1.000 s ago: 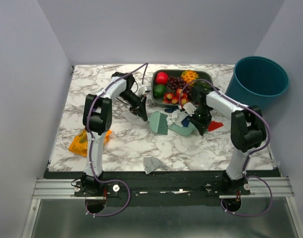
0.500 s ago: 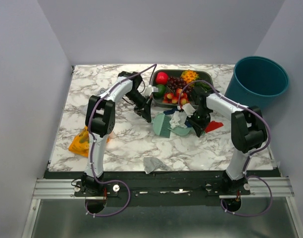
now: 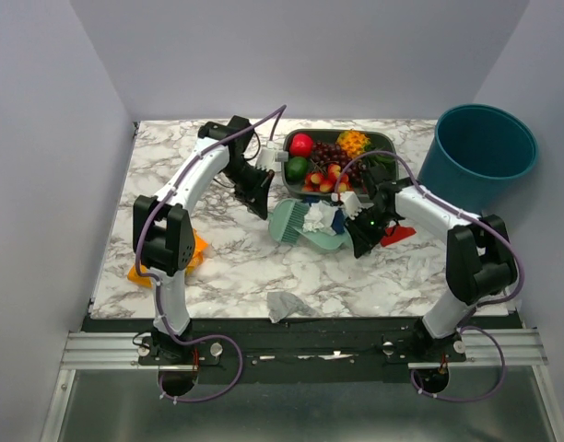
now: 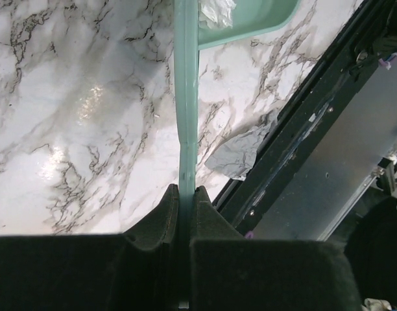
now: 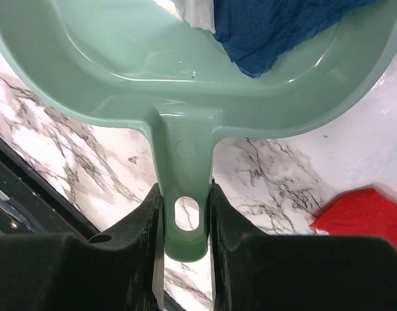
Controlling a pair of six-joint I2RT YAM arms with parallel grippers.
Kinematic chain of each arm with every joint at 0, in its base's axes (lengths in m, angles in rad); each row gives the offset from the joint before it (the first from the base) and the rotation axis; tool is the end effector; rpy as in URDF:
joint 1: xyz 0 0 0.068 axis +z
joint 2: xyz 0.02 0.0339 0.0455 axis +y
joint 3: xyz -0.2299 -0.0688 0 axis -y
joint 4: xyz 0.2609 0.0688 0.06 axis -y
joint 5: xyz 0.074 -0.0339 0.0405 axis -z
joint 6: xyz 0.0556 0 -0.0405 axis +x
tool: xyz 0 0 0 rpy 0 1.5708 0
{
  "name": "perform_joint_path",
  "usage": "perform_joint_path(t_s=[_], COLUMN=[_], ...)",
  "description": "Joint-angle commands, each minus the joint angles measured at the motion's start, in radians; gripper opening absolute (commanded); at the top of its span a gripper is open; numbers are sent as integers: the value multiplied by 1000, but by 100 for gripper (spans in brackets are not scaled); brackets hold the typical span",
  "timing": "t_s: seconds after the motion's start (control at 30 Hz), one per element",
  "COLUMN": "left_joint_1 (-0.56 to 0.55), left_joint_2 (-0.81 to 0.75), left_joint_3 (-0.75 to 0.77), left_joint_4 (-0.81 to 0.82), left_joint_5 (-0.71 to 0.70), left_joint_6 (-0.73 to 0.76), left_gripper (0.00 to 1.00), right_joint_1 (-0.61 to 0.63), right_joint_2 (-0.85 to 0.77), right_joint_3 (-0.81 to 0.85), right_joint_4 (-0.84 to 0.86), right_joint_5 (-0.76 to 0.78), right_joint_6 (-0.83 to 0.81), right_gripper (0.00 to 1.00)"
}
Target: Sweep away the paper scraps from the table
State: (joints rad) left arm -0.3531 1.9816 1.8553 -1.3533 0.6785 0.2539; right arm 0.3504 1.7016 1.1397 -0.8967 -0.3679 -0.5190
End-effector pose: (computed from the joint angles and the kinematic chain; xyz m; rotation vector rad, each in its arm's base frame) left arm 0.3528 -0.1672 0.2341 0.9146 2.7636 -1.0325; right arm 0.2907 0.1275 0.1281 -1.2716 2.6653 0.5335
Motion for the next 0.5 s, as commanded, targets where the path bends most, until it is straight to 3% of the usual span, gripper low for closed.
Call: perform_joint_path(t_s=[0.0, 0.47], left_joint_1=[0, 0], left_joint_2=[-78, -268], left_joint_3=[1, 36], left_joint_4=[-142, -162], left_joint_5=[-23, -37], left_joint_6=[60, 174], left_gripper=[0, 0], right_joint_1=[-1, -4], right_joint_2=[-72, -204], right_joint_3=[-49, -104], right_joint_4=[93, 208], right_joint_5=[-106, -120], right_joint_6=[40, 93], right_gripper=[1, 1])
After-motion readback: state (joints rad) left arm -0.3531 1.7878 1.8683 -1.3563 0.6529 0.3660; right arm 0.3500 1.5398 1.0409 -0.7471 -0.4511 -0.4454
